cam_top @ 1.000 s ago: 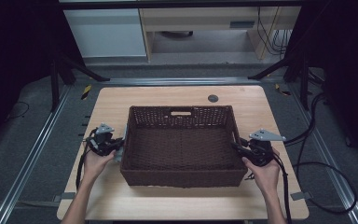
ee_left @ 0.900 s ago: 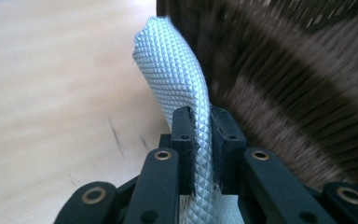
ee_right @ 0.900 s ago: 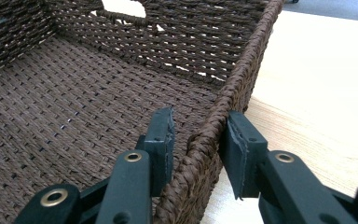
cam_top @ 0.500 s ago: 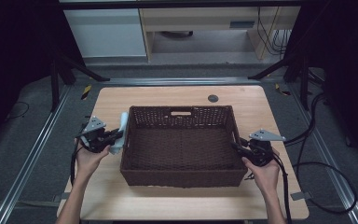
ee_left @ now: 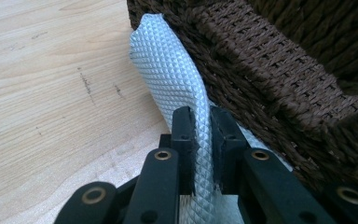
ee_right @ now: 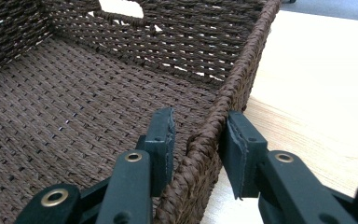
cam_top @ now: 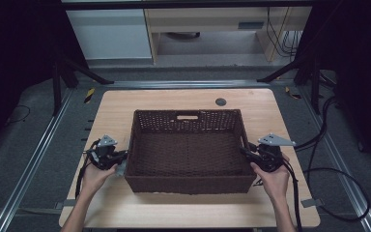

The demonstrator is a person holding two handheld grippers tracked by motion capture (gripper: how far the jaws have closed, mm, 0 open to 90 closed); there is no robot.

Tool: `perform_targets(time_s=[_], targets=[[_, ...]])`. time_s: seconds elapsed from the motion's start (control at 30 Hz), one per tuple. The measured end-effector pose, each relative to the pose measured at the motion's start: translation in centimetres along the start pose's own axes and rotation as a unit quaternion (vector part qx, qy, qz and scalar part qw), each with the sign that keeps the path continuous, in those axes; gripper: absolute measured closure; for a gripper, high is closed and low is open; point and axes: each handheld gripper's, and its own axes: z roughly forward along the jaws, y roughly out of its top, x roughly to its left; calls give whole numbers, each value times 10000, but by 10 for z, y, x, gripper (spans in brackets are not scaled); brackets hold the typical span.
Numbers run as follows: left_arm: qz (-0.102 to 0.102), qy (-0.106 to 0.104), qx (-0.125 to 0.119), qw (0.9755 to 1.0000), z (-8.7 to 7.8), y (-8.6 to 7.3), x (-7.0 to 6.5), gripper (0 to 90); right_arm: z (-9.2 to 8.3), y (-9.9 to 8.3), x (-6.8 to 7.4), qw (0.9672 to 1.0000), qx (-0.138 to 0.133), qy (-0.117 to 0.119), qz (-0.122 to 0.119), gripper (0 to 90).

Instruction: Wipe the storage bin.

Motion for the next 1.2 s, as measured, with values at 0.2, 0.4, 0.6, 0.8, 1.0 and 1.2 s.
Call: perform_targets(time_s=[0.2,0.4,0.6,0.8,1.0,1.2], targets=[[-4,-7,-627,9980,-26,15,-1,800,0,0,0,10000,-2,15,8,652],[293,-37,-1064,9939,-55,25,-12,800,0,0,0,10000,-2,12,14,653],[220,-80,-725,9971,-41,12,-11,800,0,0,0,10000,1,-18,34,660],[111,-222,-354,9991,-24,-3,-12,800,1,1,1,9999,-1,-127,79,685],[130,-198,104,9997,-10,-15,-12,800,1,1,1,9999,1,-118,89,682],[172,-191,37,9997,-12,-12,-12,800,0,4,-1,9999,9,-103,95,621]])
